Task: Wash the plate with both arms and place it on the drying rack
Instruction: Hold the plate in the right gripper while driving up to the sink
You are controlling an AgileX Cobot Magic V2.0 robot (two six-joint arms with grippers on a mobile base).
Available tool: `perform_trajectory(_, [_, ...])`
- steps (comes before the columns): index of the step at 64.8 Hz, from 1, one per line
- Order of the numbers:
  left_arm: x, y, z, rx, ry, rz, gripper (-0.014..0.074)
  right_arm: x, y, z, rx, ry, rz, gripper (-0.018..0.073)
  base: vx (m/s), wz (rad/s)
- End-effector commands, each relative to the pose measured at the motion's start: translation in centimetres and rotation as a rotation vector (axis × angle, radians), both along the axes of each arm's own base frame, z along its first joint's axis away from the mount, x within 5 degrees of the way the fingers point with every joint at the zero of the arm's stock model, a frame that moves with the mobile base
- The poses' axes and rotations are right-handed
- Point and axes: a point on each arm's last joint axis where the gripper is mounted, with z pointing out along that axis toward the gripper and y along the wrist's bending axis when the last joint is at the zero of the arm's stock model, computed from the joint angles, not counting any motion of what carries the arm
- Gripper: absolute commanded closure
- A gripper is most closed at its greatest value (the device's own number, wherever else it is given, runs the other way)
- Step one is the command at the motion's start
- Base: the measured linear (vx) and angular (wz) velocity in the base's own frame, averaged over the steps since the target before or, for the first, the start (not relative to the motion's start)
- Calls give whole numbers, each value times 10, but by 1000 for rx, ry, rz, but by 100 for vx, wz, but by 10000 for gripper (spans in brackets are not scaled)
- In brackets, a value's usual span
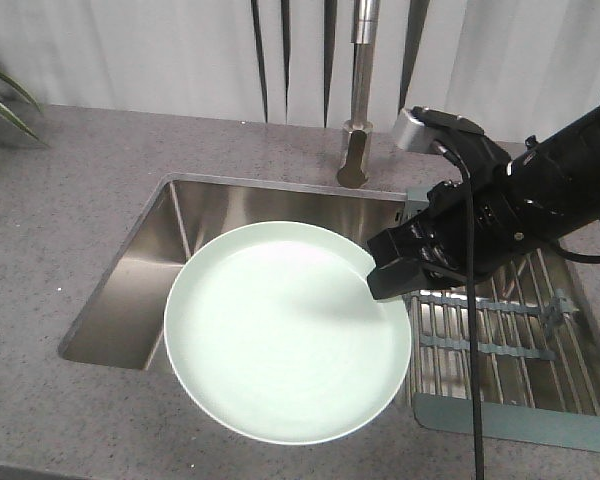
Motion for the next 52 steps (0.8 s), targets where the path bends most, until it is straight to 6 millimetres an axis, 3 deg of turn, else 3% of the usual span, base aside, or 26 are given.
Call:
perform_trajectory(1, [-4,0,15,0,-115,-2,603,-5,0,22,64,-73,-13,564,5,-19])
perform_trajectory(52, [-4,0,15,0,-115,-2,603,-5,0,22,64,-73,-13,564,5,-15])
